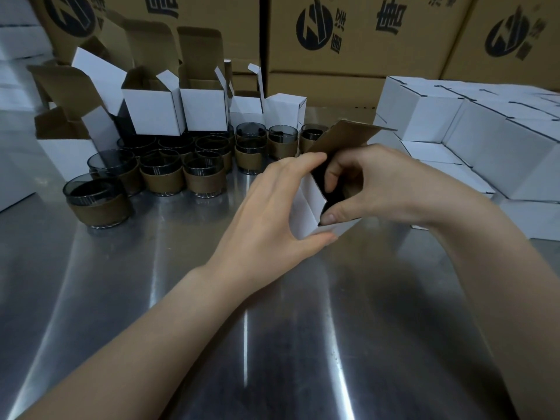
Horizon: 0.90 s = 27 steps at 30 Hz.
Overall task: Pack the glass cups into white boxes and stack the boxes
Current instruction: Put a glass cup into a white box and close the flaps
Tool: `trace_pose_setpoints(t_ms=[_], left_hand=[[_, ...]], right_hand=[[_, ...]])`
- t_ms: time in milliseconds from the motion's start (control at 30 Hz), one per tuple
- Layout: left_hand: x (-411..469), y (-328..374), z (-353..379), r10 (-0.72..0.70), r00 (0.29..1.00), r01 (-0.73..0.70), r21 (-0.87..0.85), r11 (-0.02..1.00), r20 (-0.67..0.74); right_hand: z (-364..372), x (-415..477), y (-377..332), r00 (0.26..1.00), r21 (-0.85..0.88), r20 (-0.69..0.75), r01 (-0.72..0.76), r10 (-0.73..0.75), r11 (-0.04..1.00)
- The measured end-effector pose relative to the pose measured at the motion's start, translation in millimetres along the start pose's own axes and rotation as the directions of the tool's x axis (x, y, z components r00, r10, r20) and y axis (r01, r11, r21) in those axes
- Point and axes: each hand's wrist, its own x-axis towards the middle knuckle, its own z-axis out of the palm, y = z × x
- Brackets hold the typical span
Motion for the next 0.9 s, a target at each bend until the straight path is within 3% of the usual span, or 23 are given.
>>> trace_pose_setpoints(t_ms=[300,467,600,700,900], left_hand=[[1,-13,2,-0.093,0.996,0.093,-0.096,0.991,-0.004],[-1,-21,2,-0.175,0.985,0.175,-0.179,0.968,0.016],[-1,-26,0,-0.225,0.973,0.231,-0.216,0.949,0.050],[0,-29,0,-0.231,0.971,0.240,-0.212,0.947,0.067],[1,-31,-1,-0.254,0.960,0.274,-0.208,0.939,0.121]], right_hand=[[3,3,4,0.998,0.023,-0.044,0.042,-0.041,0.999],[10,4,9,0.990,0.188,-0.139,0.065,-0.039,0.980],[13,10,13,0.952,0.484,-0.305,0.151,0.004,0.862],[13,13,18,0.934,0.670,-0.344,0.172,0.097,0.723],[20,16,25,0.934,0.782,-0.304,0.131,0.189,0.610]])
